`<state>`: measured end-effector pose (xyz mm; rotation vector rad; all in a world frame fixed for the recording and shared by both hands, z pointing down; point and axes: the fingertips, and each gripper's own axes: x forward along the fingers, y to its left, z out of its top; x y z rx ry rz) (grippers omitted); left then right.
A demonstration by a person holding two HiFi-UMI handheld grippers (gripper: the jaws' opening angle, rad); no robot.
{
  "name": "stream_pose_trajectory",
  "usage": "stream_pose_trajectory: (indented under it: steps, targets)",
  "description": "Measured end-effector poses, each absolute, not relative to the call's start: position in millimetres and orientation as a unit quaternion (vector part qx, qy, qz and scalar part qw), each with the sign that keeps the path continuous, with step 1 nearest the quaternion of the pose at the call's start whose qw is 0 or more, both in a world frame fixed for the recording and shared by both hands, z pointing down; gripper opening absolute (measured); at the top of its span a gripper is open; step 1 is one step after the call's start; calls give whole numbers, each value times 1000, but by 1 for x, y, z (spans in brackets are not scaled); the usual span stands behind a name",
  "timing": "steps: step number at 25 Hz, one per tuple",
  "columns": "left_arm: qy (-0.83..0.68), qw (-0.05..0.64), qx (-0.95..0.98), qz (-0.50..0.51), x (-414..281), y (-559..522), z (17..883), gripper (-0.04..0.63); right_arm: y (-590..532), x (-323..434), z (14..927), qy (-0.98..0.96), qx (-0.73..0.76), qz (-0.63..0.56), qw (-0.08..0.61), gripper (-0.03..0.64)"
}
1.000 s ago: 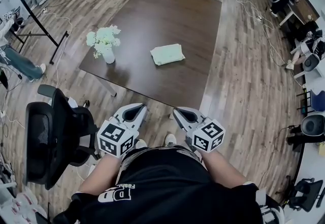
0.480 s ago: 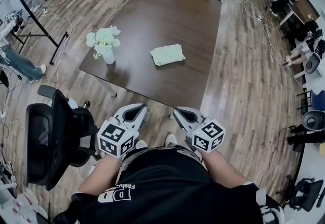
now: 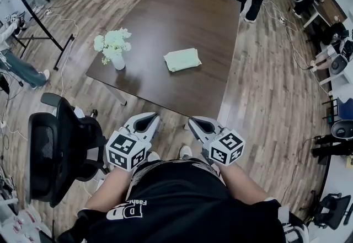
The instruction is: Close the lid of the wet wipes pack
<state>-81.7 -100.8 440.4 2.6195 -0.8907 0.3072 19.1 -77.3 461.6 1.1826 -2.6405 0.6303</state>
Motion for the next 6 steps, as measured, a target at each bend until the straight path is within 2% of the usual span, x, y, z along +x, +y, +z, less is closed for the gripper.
stream_pose_trajectory:
  steps: [6]
  targets:
    - [-315, 178, 926, 109, -82, -102, 439, 20, -79, 19, 461, -888, 398, 212, 91, 5]
